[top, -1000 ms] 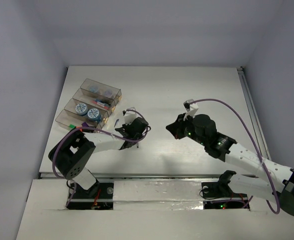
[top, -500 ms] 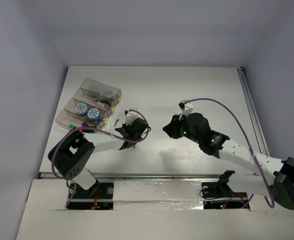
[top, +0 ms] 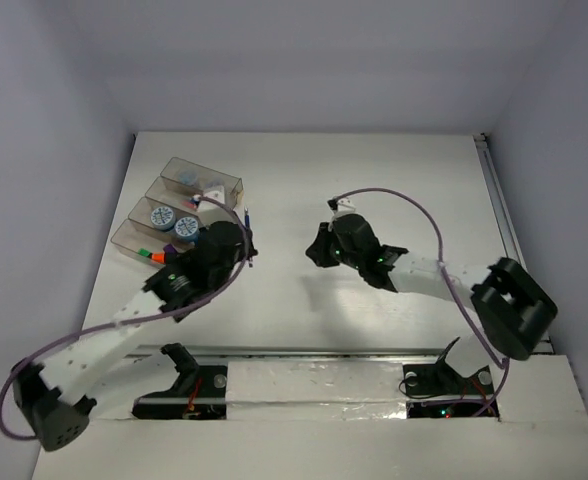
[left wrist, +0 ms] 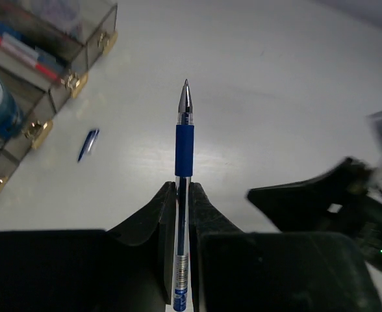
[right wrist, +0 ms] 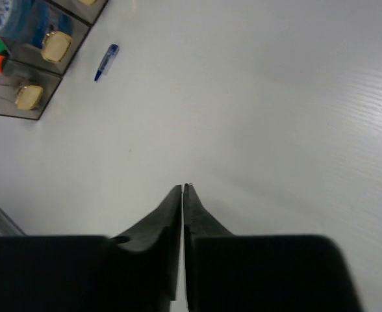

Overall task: Sort the stationery into containers
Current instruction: Pick up the pen from the center of the board, then close the pen cap on the pen.

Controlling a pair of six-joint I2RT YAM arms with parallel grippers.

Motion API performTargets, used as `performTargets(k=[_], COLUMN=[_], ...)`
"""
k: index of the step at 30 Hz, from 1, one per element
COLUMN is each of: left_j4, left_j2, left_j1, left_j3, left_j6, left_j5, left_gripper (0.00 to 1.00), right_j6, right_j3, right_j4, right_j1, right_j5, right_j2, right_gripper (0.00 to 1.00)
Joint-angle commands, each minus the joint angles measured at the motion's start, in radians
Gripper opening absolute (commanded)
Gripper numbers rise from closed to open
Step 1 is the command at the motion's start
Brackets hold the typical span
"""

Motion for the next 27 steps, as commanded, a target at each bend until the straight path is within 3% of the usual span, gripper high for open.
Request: performTargets(k=[1, 7, 10, 13, 20, 27], left_j4=[-0.148, -0.224, -0.208, -0.168, -0.109, -0.079], left_j2=[-0.127, -0.234, -0.280, -0.332, -0.441, -0.501], left_j1=[0.001, 0.010, 0.010, 0.010, 0.010, 0.010], left_j3=[0.122, 0.238, 0.247, 0.241, 0.192, 0.126], left_j6=[0.065, 0.174, 0.223, 0.264, 0.298, 0.301], left_j5=[-0.058, -0.053, -0.032, -0.010, 0.043, 0.103], left_gripper=[0.00, 0.00, 0.00, 0.00, 0.00, 0.00], right_j6=[0.045, 0.019, -0.009, -0.024, -0.047, -0.052], right_j3=[0.145, 0.563, 0.810, 1.043, 1.429, 1.489], right_j4=[0.123, -0.002, -0.140, -0.310, -0.585, -0.671], right_j1=[0.009, 0.095, 0.117, 0.135, 0.181, 0.200], right_j5=[-0.033, 0.044, 0.091, 0.139, 0.229, 0.299], right_j2=[0.156, 0.520, 0.650, 0.801, 1.030, 1.098], right_gripper=[0.01, 0.01, 0.18, 0.43, 0.46, 0.45])
